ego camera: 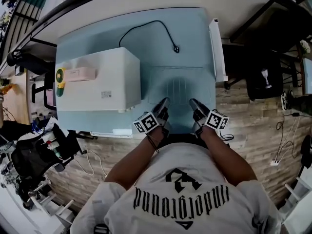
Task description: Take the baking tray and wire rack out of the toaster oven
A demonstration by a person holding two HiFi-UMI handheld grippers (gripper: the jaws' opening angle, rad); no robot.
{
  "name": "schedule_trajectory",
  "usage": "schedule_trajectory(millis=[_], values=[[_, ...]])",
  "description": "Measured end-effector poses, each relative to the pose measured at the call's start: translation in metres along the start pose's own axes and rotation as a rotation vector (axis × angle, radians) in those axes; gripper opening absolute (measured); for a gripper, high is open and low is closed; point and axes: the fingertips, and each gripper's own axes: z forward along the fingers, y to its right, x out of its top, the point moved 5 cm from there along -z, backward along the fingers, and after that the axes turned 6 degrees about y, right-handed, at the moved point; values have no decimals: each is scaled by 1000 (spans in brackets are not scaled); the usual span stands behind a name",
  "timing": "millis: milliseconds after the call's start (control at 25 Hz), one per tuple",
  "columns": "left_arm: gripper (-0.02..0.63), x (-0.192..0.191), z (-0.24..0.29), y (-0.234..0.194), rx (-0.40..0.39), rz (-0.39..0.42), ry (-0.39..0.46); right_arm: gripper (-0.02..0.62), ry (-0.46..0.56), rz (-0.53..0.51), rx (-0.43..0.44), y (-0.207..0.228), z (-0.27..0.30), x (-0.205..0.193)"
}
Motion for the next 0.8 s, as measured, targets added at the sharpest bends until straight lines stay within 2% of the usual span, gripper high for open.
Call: schedule_trajectory(millis=[320, 520, 680, 800], values=[[55, -4, 4, -11, 16, 12, -13, 74, -26, -15, -9, 6, 7, -3], [69, -12, 5, -22, 43, 43, -69, 77, -46, -12, -32, 19, 9, -10], [80, -18, 6, -30, 66, 51, -105, 77, -99, 23, -44, 27, 12, -18], [94, -25, 5, -39, 88, 61, -131, 85, -133, 9, -64, 34, 12, -22]])
